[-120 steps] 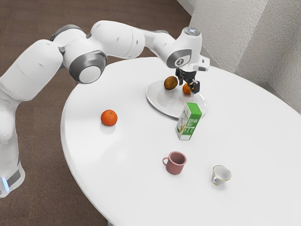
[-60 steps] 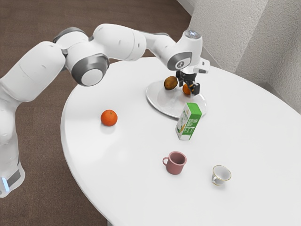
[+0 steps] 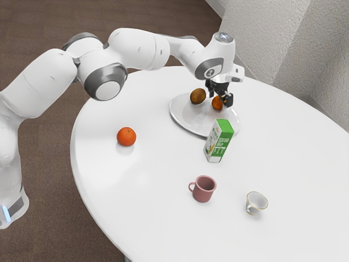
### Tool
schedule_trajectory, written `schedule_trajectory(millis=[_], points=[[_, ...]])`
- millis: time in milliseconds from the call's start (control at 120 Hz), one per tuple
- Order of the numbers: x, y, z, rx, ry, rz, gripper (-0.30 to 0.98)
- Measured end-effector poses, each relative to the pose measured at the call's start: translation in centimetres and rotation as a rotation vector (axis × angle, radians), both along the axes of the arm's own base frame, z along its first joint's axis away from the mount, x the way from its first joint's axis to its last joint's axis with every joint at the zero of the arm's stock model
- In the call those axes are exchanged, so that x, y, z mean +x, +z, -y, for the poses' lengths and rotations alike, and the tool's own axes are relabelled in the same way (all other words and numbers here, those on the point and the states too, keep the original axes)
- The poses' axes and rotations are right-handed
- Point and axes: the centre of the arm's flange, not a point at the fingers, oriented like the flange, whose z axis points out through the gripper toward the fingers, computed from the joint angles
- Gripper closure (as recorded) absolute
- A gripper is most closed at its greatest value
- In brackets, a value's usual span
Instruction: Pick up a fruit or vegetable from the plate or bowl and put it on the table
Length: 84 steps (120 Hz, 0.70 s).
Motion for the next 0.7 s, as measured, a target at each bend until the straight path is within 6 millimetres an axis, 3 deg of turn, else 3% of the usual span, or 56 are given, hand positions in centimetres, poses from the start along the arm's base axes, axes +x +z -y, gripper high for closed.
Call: schedule_trajectory(millis=[700], points=[[0.48,-0.92,-0.19,0.007,0.003,0.0,0.11]])
